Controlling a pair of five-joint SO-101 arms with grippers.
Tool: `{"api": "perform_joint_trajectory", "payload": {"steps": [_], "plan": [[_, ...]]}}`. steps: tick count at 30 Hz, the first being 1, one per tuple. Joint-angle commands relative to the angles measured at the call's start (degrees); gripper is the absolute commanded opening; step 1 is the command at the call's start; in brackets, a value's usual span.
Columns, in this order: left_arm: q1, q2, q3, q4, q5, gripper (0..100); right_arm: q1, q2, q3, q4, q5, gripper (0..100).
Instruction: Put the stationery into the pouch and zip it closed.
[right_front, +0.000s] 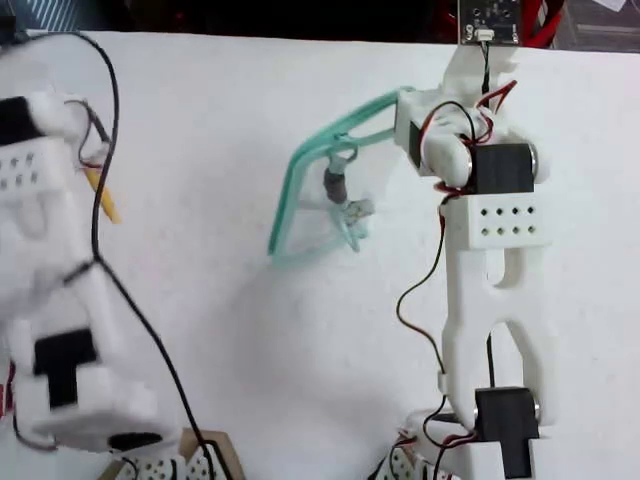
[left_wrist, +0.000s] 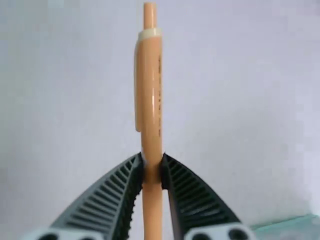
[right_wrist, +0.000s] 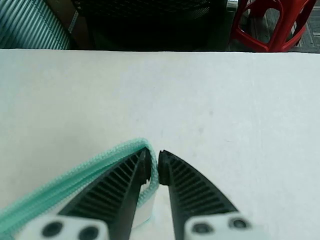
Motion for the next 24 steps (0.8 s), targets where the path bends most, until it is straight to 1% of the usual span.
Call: {"api": "perform_joint_trajectory", "payload": {"steps": [1,4,6,9,14,19,22,24], "plan": [[5.1,-16.0,-3.6,1.1,-6.1,2,0.4,-0.6,-0.4,-0.7,0.0,1.9],[9.3,-24.4,-3.6,1.6,-9.5,2,0.4,-0.7,-0.4,-0.7,0.0,1.9],[11.9,-29.3,-3.6,1.8,-10.3,2,0.4,-0.7,-0.4,-0.7,0.0,1.9],[16.4,-35.6,-3.5,2.1,-10.3,2,0.4,-0.7,-0.4,-0.7,0.0,1.9],[22.5,-42.9,-3.5,5.5,-10.4,2,0.4,-0.5,-0.3,-0.6,0.0,1.9],[23.7,-48.5,-3.5,7.9,-10.4,2,0.4,-0.3,-0.3,-0.7,0.0,1.9],[23.7,-52.1,-3.1,7.9,-10.4,2,0.4,-0.3,-0.3,-0.7,0.0,1.9],[23.9,-54.7,-0.2,7.3,-10.4,2,0.4,-0.3,-0.3,-0.7,0.0,1.9]]}}
